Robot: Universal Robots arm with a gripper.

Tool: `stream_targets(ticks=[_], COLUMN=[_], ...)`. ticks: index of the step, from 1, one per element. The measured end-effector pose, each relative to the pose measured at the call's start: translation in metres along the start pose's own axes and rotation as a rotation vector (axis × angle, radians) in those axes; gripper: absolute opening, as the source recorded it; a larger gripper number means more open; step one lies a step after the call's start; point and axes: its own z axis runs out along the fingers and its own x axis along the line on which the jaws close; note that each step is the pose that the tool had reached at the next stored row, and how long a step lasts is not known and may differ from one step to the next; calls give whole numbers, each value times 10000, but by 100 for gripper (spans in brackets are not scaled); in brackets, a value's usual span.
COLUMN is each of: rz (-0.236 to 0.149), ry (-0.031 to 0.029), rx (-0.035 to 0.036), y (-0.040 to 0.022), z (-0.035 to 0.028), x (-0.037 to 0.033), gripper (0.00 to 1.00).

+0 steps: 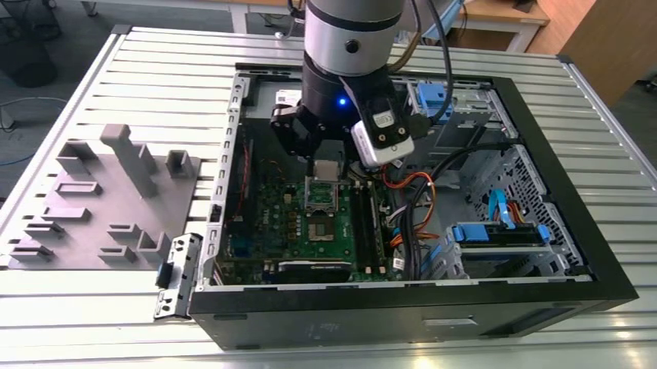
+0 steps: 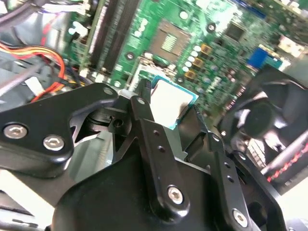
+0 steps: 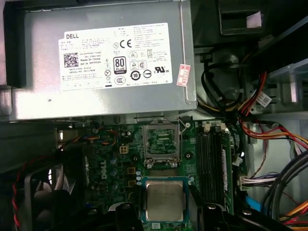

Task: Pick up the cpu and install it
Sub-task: 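Place the cpu into insertion slot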

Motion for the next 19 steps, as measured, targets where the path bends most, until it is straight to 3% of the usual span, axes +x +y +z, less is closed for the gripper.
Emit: stream_targets(ticks=[7,13,19], rz=[-23,-422,-461], ry=[12,18,19], rx=[1,12,11], y=[0,-2,-2], z=[0,6,7], x=[0,0,0], gripper=[47,47,47])
